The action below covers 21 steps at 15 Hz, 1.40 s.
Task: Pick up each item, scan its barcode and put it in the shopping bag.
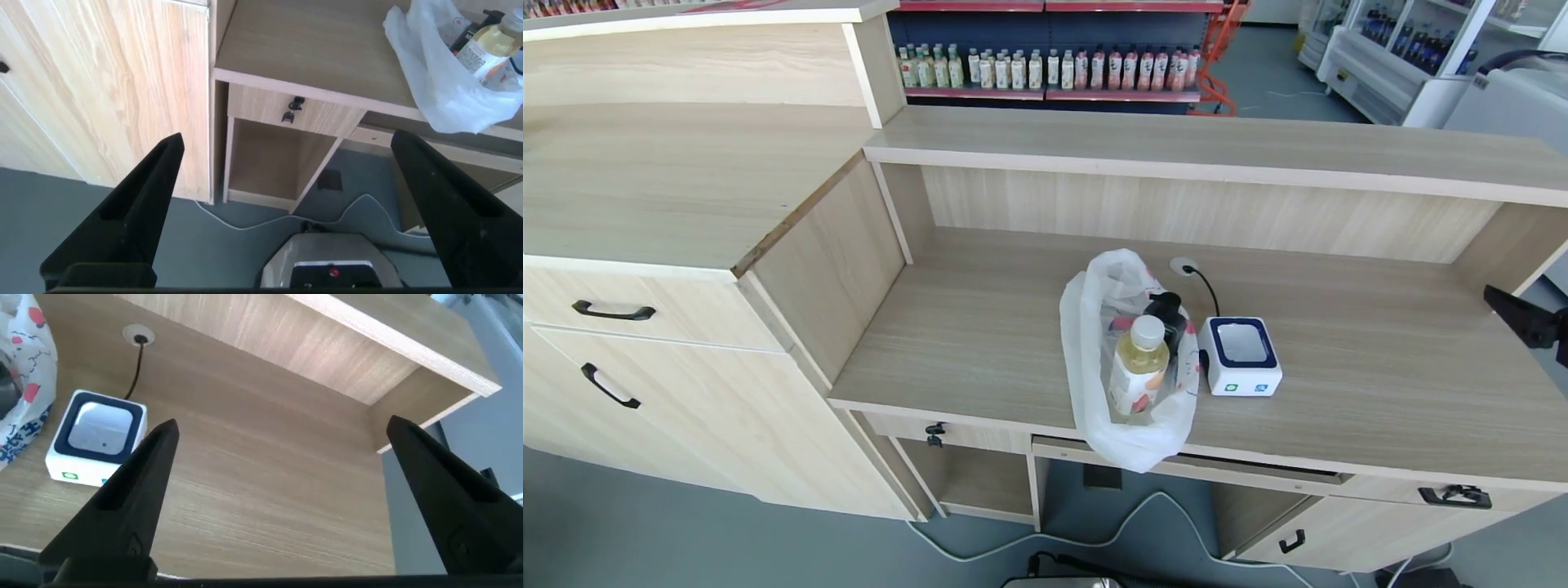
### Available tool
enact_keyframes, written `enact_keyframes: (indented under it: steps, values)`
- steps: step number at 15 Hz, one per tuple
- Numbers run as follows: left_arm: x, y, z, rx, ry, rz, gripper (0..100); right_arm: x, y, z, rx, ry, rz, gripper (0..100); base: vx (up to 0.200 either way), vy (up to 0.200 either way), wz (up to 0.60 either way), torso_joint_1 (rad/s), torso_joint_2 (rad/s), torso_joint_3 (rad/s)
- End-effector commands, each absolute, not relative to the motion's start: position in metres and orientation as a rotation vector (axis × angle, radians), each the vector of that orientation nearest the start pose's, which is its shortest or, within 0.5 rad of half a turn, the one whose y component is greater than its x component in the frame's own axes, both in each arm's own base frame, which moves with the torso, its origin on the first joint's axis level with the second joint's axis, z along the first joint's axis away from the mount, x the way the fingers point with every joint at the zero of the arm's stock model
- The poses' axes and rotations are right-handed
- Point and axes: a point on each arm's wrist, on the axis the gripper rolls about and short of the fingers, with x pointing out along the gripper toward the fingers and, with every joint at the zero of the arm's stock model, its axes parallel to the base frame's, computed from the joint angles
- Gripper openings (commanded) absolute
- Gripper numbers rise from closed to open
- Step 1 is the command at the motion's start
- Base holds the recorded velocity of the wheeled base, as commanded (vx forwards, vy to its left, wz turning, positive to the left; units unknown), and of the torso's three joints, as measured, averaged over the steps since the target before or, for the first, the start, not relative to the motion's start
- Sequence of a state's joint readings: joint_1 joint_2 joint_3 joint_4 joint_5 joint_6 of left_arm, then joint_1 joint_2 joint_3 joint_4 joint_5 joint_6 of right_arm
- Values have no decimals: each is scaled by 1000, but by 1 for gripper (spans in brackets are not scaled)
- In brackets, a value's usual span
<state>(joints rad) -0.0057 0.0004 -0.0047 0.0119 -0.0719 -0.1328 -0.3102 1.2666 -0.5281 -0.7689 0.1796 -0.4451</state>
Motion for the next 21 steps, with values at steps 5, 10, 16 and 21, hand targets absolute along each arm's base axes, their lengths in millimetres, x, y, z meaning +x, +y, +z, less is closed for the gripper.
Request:
enact_keyframes:
  steps: [5,10,16,21]
  values:
    - [-23,-1,75,-134,13,-78,100,148,-48,225,-467,-33,-173,100,0,0,-360,0,0,2]
    - [-23,-1,75,-134,13,-78,100,110,-38,210,-195,-60,-196,100,0,0,0,0,0,0]
    - [-23,-1,75,-134,13,-76,100,22,-4,119,-120,40,-176,100,0,0,0,0,0,0]
    - [-23,-1,75,-134,13,-75,100,-20,-2,84,-66,-24,-122,100,0,0,0,0,0,0]
